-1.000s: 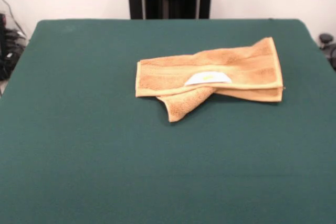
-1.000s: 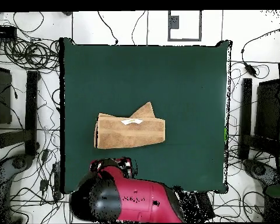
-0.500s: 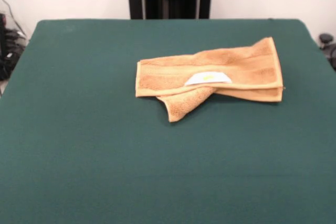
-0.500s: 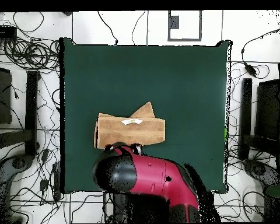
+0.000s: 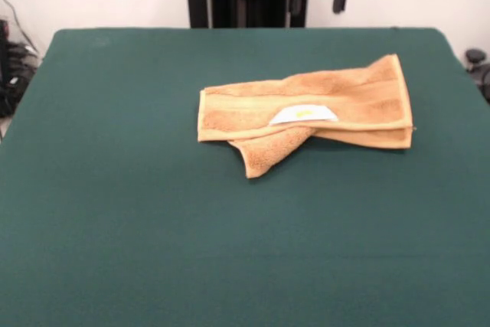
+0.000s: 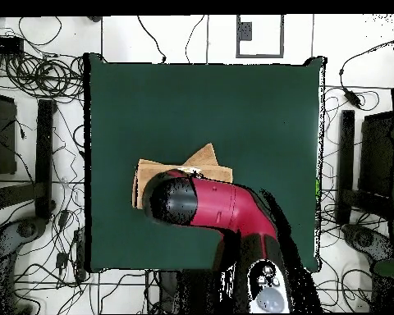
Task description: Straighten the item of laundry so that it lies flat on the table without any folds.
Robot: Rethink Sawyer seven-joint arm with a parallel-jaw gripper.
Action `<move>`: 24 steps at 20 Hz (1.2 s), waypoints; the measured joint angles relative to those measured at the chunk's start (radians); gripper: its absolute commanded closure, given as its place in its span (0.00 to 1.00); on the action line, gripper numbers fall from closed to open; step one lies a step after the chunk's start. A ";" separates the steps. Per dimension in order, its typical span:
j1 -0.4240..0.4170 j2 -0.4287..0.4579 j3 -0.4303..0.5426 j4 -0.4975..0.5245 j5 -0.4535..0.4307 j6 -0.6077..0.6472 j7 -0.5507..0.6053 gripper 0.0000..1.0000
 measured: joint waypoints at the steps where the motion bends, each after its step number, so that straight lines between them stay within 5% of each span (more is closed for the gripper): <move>1: -0.001 0.020 0.001 -0.018 0.000 -0.001 0.000 0.00; 11: -0.001 0.181 0.005 -0.153 0.000 -0.065 0.000 0.00; 24: 0.053 0.268 0.006 -0.166 0.045 -0.239 0.001 0.00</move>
